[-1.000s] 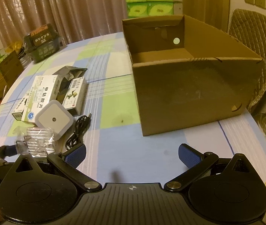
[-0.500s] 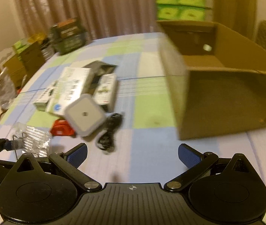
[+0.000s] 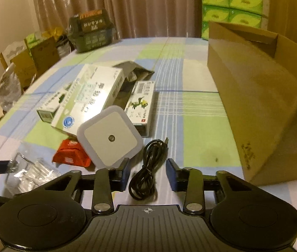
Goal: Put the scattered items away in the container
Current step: 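Grasp the bagged wire rack with the left gripper while the right gripper grasps the black cable, then carry the rack and cable into the cardboard box and open both grippers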
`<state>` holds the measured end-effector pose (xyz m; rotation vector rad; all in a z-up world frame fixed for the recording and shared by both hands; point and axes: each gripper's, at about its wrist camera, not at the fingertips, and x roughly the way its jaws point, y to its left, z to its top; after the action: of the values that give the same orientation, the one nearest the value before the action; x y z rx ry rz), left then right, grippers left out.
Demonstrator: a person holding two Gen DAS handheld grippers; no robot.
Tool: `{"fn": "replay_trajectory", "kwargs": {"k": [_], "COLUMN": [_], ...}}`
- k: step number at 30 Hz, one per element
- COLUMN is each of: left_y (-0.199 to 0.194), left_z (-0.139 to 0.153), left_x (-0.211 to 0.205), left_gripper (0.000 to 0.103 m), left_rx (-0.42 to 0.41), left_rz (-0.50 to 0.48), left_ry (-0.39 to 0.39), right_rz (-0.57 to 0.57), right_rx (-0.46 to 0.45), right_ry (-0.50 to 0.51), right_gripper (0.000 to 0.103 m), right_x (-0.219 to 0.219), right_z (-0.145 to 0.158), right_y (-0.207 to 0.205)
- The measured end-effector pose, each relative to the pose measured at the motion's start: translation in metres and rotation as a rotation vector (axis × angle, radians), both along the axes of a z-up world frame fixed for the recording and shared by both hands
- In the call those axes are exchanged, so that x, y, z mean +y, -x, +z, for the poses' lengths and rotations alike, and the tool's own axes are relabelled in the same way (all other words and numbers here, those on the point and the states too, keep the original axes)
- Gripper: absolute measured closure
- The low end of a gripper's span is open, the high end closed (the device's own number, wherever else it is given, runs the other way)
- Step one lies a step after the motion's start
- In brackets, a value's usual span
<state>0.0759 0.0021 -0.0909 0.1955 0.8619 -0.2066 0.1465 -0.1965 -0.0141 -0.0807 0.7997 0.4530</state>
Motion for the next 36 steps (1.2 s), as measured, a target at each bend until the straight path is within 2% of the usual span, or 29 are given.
{"fn": "replay_trajectory", "kwargs": {"k": [3,5,10,14,19,23,29,32,36], "left_y": [-0.002,-0.002,0.0,-0.002,-0.002,0.002,0.011,0.015,0.01], "left_z": [0.0,0.0,0.0,0.0,-0.002,0.003,0.026,0.047,0.078], "left_x": [0.0,0.001,-0.001,-0.003,-0.001,-0.001,-0.012,-0.027,-0.062], "left_gripper": [0.03,0.03,0.022,0.022,0.036,0.038,0.038,0.038,0.038], "left_rx": [0.0,-0.006,-0.021,-0.031,-0.02,-0.014,-0.068,-0.109,-0.154], "left_rz": [-0.001,-0.003,-0.019,-0.01,-0.001,-0.003,-0.036,-0.084,-0.163], "left_ry": [0.001,0.003,-0.017,-0.021,-0.008,-0.002,0.03,0.043,0.108], "right_rz": [-0.004,-0.005,-0.012,-0.041,-0.057,-0.057,-0.06,-0.085,-0.14], "right_rx": [0.006,-0.001,-0.016,-0.03,-0.026,-0.043,-0.115,-0.199,-0.309], "right_ry": [0.025,0.042,0.07,0.061,0.031,0.013,-0.027,-0.05,-0.041], "right_gripper": [0.077,0.089,0.091,0.091,0.091,0.091,0.091,0.091,0.091], "right_x": [0.003,0.005,0.006,-0.002,-0.012,-0.016,-0.032,-0.05,-0.085], "right_z": [-0.007,-0.006,-0.006,-0.003,0.006,0.016,0.05,0.084,0.129], "right_y": [-0.004,-0.005,0.0,0.002,0.001,0.005,0.018,0.022,0.014]}}
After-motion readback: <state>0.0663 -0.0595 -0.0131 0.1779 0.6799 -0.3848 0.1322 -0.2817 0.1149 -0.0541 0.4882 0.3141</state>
